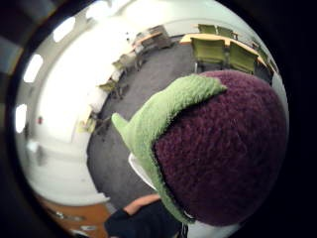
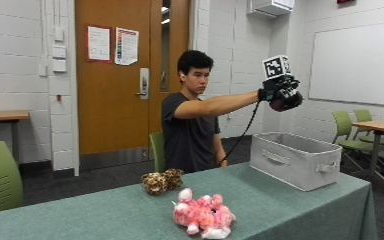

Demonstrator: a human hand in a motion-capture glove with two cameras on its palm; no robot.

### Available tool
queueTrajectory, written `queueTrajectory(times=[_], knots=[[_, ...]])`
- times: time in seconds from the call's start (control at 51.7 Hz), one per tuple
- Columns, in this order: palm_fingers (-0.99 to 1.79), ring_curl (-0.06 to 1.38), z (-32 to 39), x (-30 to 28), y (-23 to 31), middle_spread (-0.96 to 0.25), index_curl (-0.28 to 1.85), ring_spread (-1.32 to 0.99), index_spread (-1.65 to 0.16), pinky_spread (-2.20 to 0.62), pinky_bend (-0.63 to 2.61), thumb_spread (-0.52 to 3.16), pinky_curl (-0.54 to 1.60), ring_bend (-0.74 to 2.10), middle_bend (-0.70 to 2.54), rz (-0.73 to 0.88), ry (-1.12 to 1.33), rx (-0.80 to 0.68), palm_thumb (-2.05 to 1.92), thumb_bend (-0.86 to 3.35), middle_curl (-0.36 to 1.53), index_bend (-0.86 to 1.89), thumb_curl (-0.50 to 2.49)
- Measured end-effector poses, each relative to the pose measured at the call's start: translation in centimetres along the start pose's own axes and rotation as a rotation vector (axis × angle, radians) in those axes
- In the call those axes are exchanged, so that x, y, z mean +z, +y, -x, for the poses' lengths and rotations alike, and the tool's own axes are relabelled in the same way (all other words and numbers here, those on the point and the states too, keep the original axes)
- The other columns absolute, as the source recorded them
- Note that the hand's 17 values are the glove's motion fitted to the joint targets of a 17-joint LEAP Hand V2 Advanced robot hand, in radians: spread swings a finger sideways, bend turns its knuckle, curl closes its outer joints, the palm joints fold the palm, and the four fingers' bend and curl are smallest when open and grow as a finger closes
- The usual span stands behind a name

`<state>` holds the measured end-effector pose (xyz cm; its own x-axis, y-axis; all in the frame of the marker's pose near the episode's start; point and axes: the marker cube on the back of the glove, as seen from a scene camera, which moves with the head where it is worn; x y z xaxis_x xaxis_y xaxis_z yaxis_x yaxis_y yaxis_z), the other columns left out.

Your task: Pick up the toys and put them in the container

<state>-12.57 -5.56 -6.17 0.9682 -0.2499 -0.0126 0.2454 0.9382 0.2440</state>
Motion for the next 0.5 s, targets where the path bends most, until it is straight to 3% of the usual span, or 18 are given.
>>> queueTrajectory(times=[0.116,0.271,0.387,0.464,0.484,0.503], knots=[[1.14,0.61,5.1,1.3,-0.9,-0.32,0.73,-0.38,-0.30,-0.44,0.93,0.45,0.47,1.25,1.01,0.019,-0.079,-0.242,0.57,0.04,0.73,0.57,0.87],[1.14,0.60,8.0,3.8,-2.6,-0.32,0.75,-0.38,-0.31,-0.44,0.93,0.46,0.46,1.26,1.00,0.051,0.022,-0.139,0.57,0.02,0.73,0.53,0.91],[1.14,0.59,9.0,4.9,-1.7,-0.32,0.77,-0.38,-0.31,-0.44,0.93,0.48,0.46,1.25,0.99,0.145,-0.065,-0.290,0.57,0.01,0.73,0.51,0.94],[1.03,0.58,8.9,5.7,-1.5,-0.33,0.76,-0.39,-0.32,-0.44,0.98,0.53,0.46,1.22,0.93,0.234,-0.023,-0.184,0.52,-0.03,0.71,0.38,0.93],[0.92,0.58,8.6,5.9,-1.7,-0.33,0.73,-0.38,-0.31,-0.45,0.99,0.60,0.46,1.24,0.87,0.240,-0.002,-0.124,0.47,-0.05,0.69,0.26,0.91],[0.61,0.56,8.3,6.0,-1.9,-0.29,0.72,-0.38,-0.29,-0.42,1.09,0.73,0.50,1.22,0.70,0.242,0.015,-0.058,0.32,-0.13,0.65,0.14,0.84]])
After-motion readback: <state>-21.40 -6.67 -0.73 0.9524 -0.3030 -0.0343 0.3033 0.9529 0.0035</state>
